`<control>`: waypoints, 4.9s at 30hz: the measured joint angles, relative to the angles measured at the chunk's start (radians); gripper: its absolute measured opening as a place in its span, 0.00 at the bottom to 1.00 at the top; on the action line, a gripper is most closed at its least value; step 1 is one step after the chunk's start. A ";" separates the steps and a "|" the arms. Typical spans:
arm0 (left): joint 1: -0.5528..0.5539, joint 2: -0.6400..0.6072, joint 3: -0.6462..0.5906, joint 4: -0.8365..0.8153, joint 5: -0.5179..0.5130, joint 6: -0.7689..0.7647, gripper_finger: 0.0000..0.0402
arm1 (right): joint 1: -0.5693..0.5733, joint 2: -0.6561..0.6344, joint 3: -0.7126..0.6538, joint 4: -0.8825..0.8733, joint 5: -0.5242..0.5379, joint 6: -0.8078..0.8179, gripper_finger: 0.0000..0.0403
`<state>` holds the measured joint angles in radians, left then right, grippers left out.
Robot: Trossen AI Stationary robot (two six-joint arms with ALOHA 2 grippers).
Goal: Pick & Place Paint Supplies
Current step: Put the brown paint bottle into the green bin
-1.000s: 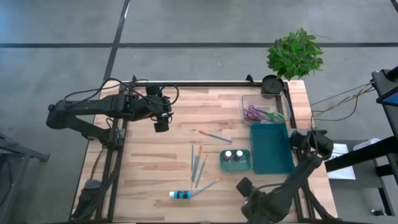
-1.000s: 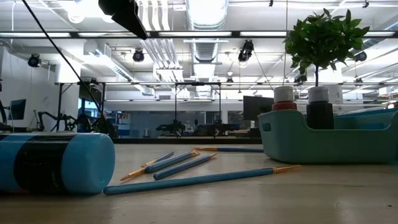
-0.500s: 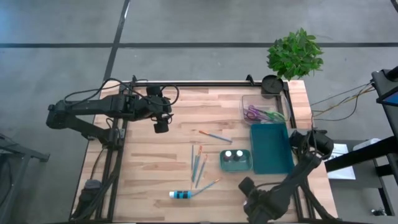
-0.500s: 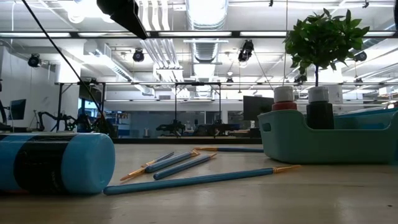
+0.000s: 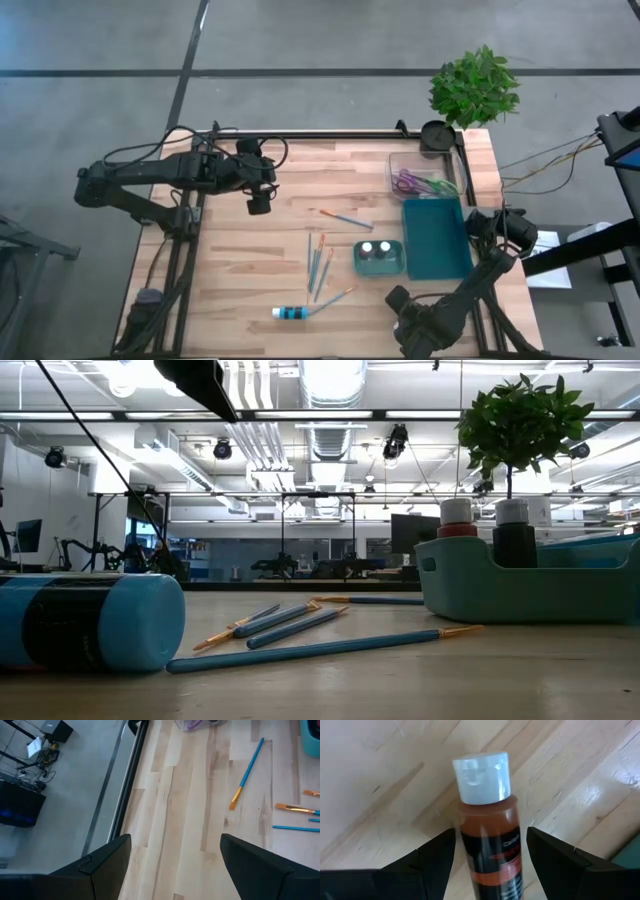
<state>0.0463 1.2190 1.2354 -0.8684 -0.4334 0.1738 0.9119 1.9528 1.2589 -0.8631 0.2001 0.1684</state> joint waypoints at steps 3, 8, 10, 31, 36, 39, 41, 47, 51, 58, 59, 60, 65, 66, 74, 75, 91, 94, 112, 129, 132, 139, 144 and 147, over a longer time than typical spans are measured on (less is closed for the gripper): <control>0.000 0.000 0.000 0.000 0.025 0.000 0.78 | 0.000 0.002 0.010 0.004 0.005 -0.007 0.61; 0.000 0.000 0.000 0.000 0.044 0.000 0.78 | -0.006 0.005 0.022 0.032 0.013 -0.008 0.61; 0.000 0.000 0.000 0.000 0.045 0.000 0.78 | -0.008 0.005 0.022 0.037 0.014 -0.008 0.61; -0.010 0.000 0.000 -0.008 0.156 0.029 0.78 | -0.045 -0.006 0.050 0.059 -0.123 -0.019 0.32; -0.088 0.000 0.000 0.013 0.277 0.101 0.78 | -0.049 -0.048 0.103 0.025 -0.034 0.010 0.37; -0.170 0.000 0.000 0.065 0.313 0.115 0.78 | -0.056 -0.078 0.149 -0.008 0.068 0.017 0.35; -0.242 0.000 -0.012 0.135 0.329 0.122 0.78 | -0.062 -0.098 0.188 -0.028 0.142 0.013 0.34; -0.500 0.001 -0.122 0.418 0.257 0.260 0.78 | -0.067 -0.133 0.287 -0.088 0.370 -0.037 0.33; -0.649 0.003 -0.251 0.691 0.023 0.369 0.78 | -0.066 -0.157 0.337 -0.080 0.524 -0.114 0.33; -0.712 0.003 -0.486 1.199 -0.195 0.512 0.78 | -0.074 -0.218 0.341 0.281 0.667 -0.451 0.33; -0.708 0.003 -0.507 1.259 -0.196 0.515 0.78 | -0.077 -0.225 0.339 0.345 0.661 -0.501 0.33; -0.702 0.003 -0.524 1.312 -0.191 0.516 0.78 | -0.077 -0.229 0.337 0.401 0.641 -0.552 0.33; -0.669 0.001 -0.554 1.441 -0.020 0.425 0.78 | -0.092 -0.247 0.319 0.641 0.459 -0.719 0.33; -0.658 0.000 -0.547 1.444 0.029 0.393 0.78 | -0.096 -0.252 0.317 0.685 0.425 -0.741 0.33; -0.623 0.000 -0.527 1.550 0.416 0.315 0.78 | -0.123 -0.285 0.244 0.968 0.191 -0.903 0.33; -0.622 0.001 -0.527 1.577 0.443 0.315 0.78 | -0.126 -0.286 0.232 1.003 0.160 -0.930 0.33; -0.578 0.133 -0.527 1.793 0.561 0.345 0.78 | -0.322 -0.286 0.094 1.316 -0.353 -1.167 0.33; -0.569 0.133 -0.527 1.819 0.603 0.326 0.78 | -0.352 -0.286 0.092 1.319 -0.440 -1.177 0.33; -0.524 0.158 -0.516 1.818 0.643 0.208 0.78 | -0.517 -0.229 0.096 1.430 -0.782 -1.212 0.33; -0.522 0.160 -0.487 1.824 0.826 0.059 0.78 | -0.567 -0.244 0.095 1.348 -0.985 -1.341 0.33; -0.522 0.155 -0.487 1.768 0.818 0.060 0.78 | -0.581 -0.251 0.095 1.349 -1.010 -1.332 0.33; -0.522 0.078 -0.487 1.526 0.608 0.169 0.78 | -0.577 -0.290 0.095 1.333 -1.016 -1.197 0.33; -0.551 0.023 -0.487 1.370 0.153 0.318 0.78 | -0.572 -0.307 0.095 1.337 -1.000 -1.130 0.33; -0.573 0.045 -0.488 1.345 -0.180 0.455 0.78 | -0.571 -0.300 0.095 1.332 -0.955 -1.101 0.33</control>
<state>-0.5269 1.2640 0.7479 0.4763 -0.6138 0.6287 0.3405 1.6529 1.3540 0.4692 -0.7553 -0.9330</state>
